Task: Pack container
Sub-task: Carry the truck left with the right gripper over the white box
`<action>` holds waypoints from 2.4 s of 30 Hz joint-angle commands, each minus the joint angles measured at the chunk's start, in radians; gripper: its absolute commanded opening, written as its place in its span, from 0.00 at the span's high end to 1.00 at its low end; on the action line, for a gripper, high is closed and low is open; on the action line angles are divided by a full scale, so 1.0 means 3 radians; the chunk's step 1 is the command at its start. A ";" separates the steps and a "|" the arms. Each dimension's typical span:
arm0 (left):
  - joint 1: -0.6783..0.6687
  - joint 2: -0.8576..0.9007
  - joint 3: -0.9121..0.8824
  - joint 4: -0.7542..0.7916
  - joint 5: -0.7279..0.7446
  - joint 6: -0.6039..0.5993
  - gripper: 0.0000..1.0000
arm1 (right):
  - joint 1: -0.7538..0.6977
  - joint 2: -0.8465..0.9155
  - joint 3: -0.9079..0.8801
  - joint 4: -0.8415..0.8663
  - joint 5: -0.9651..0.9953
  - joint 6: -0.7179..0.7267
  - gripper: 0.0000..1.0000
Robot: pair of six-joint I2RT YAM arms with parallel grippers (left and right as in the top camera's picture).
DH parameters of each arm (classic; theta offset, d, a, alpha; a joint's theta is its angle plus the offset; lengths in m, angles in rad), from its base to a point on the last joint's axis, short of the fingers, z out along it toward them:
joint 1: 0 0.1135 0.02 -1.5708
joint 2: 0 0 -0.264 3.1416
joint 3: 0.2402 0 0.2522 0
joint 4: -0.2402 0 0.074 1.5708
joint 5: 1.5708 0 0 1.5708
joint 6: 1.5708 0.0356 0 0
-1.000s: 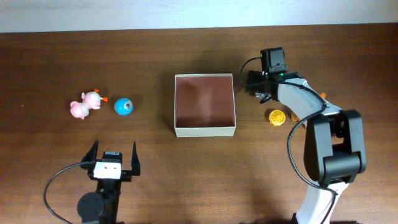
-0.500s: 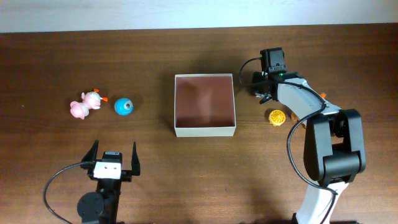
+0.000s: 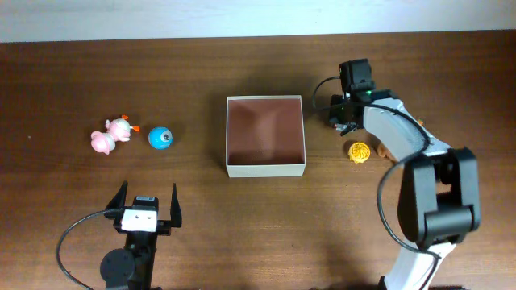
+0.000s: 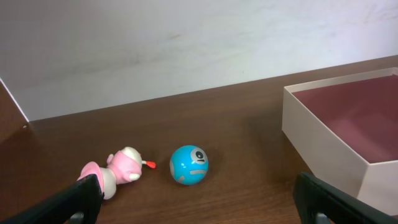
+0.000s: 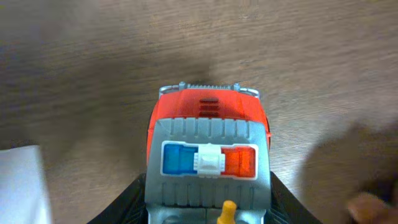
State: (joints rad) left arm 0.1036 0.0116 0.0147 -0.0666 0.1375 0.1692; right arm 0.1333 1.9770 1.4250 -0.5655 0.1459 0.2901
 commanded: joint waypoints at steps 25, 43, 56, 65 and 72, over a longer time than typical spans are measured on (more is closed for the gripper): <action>-0.0011 -0.0022 -0.0018 -0.0006 -0.0014 0.0041 0.00 | 0.0984 -0.0614 0.0365 -0.0273 -0.1845 0.0050 0.59; -0.0011 -0.0022 -0.0018 -0.0006 -0.0014 0.0041 0.01 | 0.1432 0.0071 0.0365 0.0242 -0.0558 0.0460 0.59; -0.0011 -0.0022 -0.0018 -0.0006 -0.0014 0.0041 0.00 | 0.1589 0.0128 0.0365 0.0482 -0.0506 0.0512 0.59; -0.0011 -0.0022 -0.0018 -0.0006 -0.0014 0.0041 0.00 | 0.1616 0.0306 0.0365 0.0542 -0.0533 0.0636 0.59; -0.0011 -0.0022 -0.0018 -0.0006 -0.0014 0.0041 0.00 | 0.1616 0.0314 0.0365 0.0694 -0.0537 0.0632 0.42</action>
State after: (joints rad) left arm 0.1036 0.0116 0.0147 -0.0666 0.1375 0.1692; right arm 0.6117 2.0697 1.5307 -0.3752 -0.0257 0.4709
